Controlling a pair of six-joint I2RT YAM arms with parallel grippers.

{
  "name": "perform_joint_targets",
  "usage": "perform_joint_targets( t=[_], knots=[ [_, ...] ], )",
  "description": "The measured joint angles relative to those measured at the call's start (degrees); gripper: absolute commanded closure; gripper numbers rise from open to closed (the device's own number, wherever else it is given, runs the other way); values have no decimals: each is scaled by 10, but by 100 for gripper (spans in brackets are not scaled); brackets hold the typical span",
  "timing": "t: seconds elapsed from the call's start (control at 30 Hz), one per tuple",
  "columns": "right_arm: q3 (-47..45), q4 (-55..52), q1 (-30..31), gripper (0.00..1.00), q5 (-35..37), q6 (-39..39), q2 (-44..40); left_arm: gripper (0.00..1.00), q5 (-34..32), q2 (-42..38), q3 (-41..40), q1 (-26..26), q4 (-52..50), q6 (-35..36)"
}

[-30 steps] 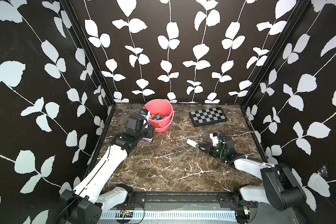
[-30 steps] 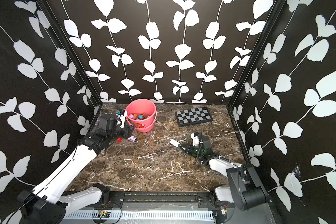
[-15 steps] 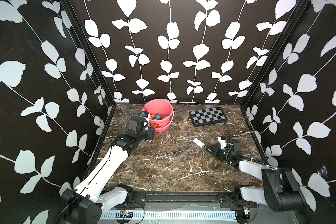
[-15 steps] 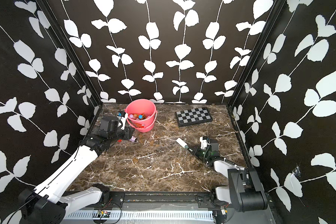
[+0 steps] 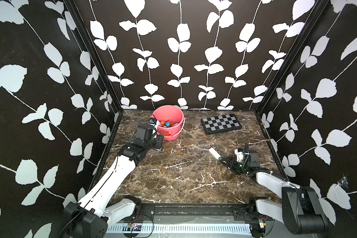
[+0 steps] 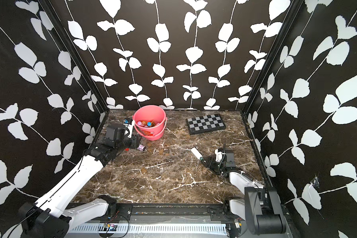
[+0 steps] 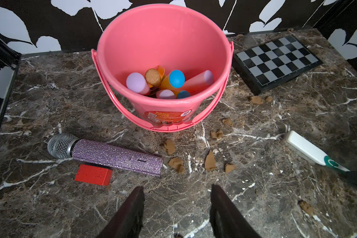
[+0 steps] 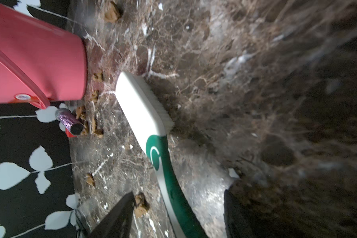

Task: Brush the soil off the hand trowel and place it into the bucket
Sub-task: Place the brush at the center of the board, then reset both arms

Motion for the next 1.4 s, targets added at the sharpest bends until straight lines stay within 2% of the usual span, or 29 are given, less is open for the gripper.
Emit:
perform_joint_targets(
  t=[0.17, 0.63, 0.77, 0.93, 1.03, 1.23, 1.4],
  knots=[
    [4, -68, 0, 16, 58, -27, -58, 46, -10, -3, -11, 2, 9, -2],
    [108, -238, 47, 10, 288, -123, -255, 42, -99, -54, -149, 4, 93, -35],
    [137, -250, 50, 4, 342, -156, -281, 27, -141, -75, -195, 6, 123, -43],
    [148, -237, 51, 1, 399, -192, -281, 9, -192, -85, -241, 21, 170, -24],
    [141, -215, 51, 1, 423, -206, -273, 3, -220, -81, -251, 35, 208, -8],
    [97, -143, 52, 0, 510, -250, -257, 1, -279, -53, -262, 52, 300, 40],
    [7, -16, 52, 0, 591, -298, -208, 1, -309, 29, -266, 90, 384, 87]
  ],
)
